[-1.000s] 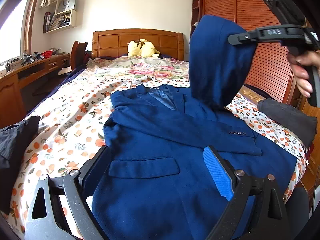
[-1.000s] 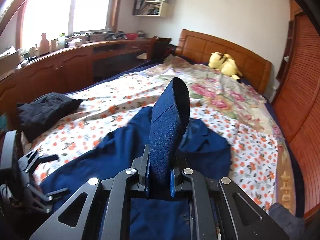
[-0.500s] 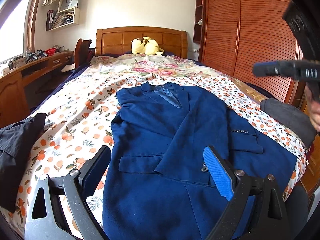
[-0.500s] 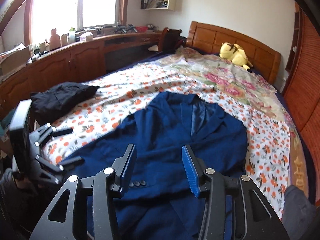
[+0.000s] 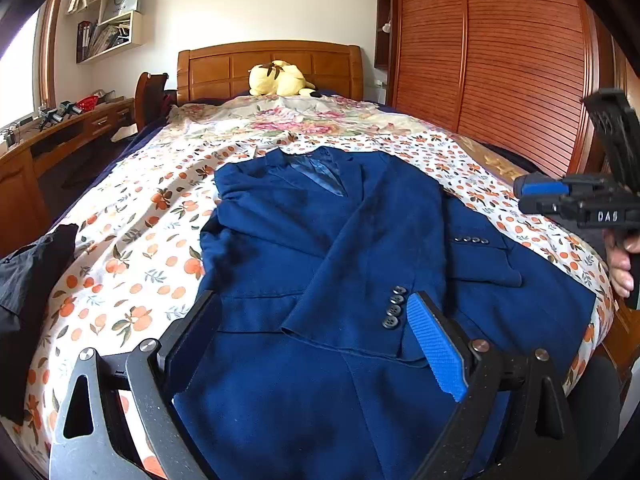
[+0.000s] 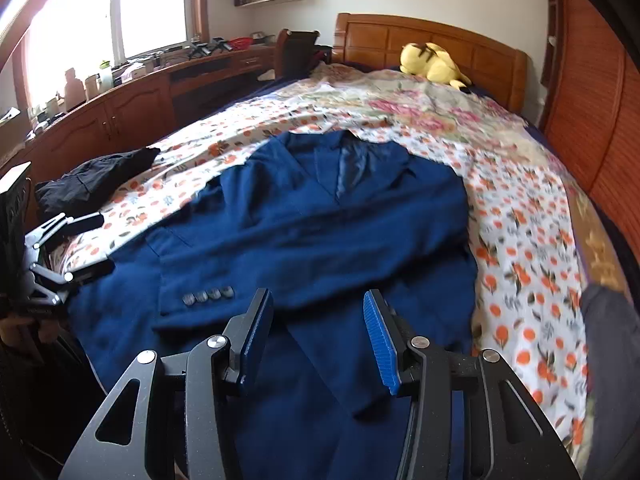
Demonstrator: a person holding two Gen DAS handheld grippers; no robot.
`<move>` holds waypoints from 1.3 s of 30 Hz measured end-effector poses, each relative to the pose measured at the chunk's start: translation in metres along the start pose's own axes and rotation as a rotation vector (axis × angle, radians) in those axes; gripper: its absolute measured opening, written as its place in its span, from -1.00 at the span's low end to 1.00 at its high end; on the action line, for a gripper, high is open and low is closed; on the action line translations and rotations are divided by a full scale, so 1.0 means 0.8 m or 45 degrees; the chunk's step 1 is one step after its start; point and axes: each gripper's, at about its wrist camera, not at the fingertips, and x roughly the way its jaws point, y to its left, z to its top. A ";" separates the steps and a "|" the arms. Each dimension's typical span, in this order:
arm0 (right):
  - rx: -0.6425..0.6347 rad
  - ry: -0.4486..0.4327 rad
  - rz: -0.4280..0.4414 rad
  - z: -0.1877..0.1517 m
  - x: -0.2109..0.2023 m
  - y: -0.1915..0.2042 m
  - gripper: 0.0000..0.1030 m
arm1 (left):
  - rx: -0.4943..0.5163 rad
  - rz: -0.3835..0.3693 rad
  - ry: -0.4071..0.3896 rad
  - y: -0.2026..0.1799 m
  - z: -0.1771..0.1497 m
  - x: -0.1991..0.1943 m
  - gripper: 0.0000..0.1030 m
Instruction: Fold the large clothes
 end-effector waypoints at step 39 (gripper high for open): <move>0.295 0.162 -0.175 -0.149 -0.011 -0.070 0.23 | -0.169 0.121 0.264 0.106 -0.092 -0.022 0.14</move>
